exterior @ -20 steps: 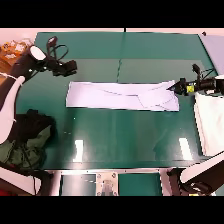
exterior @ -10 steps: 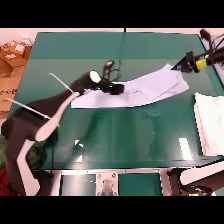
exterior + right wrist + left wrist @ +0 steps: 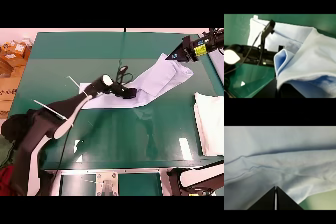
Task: Fold the shirts.
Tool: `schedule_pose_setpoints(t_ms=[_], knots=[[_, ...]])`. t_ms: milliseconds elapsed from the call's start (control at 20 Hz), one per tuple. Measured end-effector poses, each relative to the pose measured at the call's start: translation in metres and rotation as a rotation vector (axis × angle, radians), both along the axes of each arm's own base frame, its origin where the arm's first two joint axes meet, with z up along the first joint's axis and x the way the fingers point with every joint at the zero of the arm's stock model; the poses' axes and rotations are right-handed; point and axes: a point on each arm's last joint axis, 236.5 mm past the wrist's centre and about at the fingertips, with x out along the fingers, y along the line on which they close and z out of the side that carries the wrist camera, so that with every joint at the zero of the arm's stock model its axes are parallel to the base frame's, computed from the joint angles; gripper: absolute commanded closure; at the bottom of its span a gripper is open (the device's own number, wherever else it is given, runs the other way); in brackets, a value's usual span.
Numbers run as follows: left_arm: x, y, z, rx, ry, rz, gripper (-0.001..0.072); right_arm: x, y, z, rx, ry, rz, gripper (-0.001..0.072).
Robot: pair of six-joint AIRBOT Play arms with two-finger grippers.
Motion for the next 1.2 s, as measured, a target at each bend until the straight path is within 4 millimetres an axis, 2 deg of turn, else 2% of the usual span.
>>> schedule_pose_setpoints(t_ms=[100,200,300,400,550,700,750,800,850,900,950,1000,1050,1150,1200], knots=[[0.017,0.024,0.031,-0.023,-0.023,-0.006,0.0653,-0.001,0.006,0.001,0.003,0.008,0.002,0.0702],[0.035,0.059,0.065,-0.025,-0.058,-0.019,0.0653,-0.004,0.018,0.001,0.008,0.018,0.017,0.0702],[0.049,0.103,0.104,-0.023,-0.088,-0.031,0.0653,-0.006,0.038,0.002,0.015,0.028,0.04,0.0702],[0.061,0.158,0.136,-0.004,-0.11,-0.01,0.0653,-0.007,0.069,0.004,0.031,0.026,0.061,0.0702],[0.069,0.231,0.174,0.011,-0.133,0.047,0.0653,-0.002,0.132,0.001,0.07,0.017,0.088,0.0701],[0.078,0.302,0.196,0.027,-0.138,0.152,0.0653,0.003,0.22,-0.024,0.121,0.02,0.117,0.07],[0.08,0.321,0.198,0.032,-0.128,0.184,0.0653,0.004,0.255,-0.038,0.143,0.018,0.124,0.0612],[0.08,0.339,0.2,0.035,-0.119,0.21,0.0653,0.005,0.289,-0.052,0.166,0.013,0.124,0.0321],[0.08,0.353,0.202,0.036,-0.113,0.231,0.0653,0.004,0.325,-0.07,0.188,0.007,0.124,0.0169],[0.079,0.365,0.203,0.037,-0.103,0.249,0.0653,0.0,0.354,-0.086,0.205,0.006,0.126,0.017],[0.078,0.376,0.2,0.045,-0.089,0.264,0.0653,-0.006,0.377,-0.103,0.216,0.014,0.126,0.0282],[0.076,0.385,0.199,0.054,-0.08,0.273,0.0653,-0.007,0.389,-0.115,0.217,0.018,0.121,0.0622],[0.075,0.391,0.199,0.06,-0.075,0.277,0.0653,-0.004,0.393,-0.125,0.217,0.02,0.108,0.0702],[0.072,0.398,0.194,0.077,-0.059,0.28,0.0653,0.006,0.382,-0.134,0.212,0.044,0.084,0.0702],[0.072,0.402,0.193,0.086,-0.059,0.288,0.0653,0.015,0.366,-0.135,0.207,0.056,0.066,0.0702]])
